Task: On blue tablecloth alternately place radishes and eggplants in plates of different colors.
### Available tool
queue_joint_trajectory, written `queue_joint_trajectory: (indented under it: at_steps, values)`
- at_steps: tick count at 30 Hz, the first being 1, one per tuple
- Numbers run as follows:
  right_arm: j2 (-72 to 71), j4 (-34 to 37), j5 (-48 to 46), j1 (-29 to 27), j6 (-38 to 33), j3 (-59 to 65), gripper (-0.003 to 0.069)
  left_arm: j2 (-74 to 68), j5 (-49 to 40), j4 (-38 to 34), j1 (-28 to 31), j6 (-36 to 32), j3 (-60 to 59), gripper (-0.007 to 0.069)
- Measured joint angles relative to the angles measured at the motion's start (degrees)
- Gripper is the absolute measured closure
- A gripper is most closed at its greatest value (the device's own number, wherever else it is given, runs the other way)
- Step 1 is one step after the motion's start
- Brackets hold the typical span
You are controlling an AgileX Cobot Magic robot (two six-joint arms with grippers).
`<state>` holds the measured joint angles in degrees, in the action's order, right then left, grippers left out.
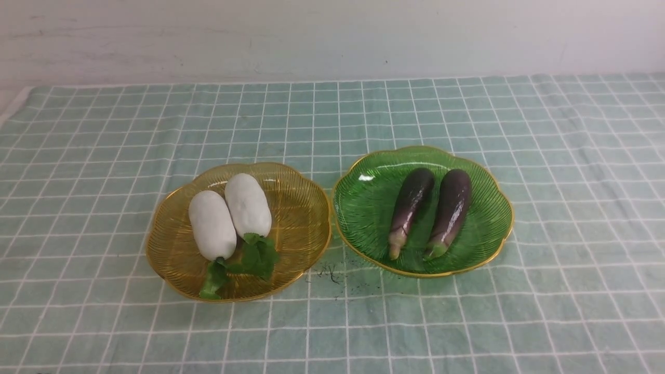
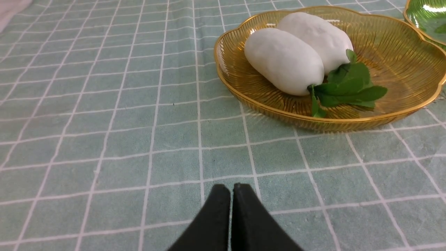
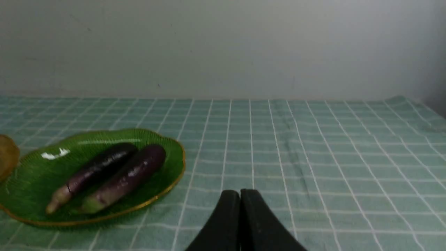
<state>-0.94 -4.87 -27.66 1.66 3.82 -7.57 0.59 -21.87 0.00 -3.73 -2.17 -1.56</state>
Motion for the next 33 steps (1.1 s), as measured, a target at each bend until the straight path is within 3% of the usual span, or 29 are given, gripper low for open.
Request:
queue_joint_trajectory:
  at_steps: [5, 33]
  values:
    - [0.06, -0.68, 4.39, -0.63, 0.05, 8.53, 0.0673, 0.00, 0.00, 0.00, 0.05, 0.00, 0.00, 0.0632]
    - [0.06, -0.84, 5.38, -0.65, 0.05, 8.70, 0.0673, 0.00, 0.00, 0.00, 0.05, 0.00, 0.00, 0.0632]
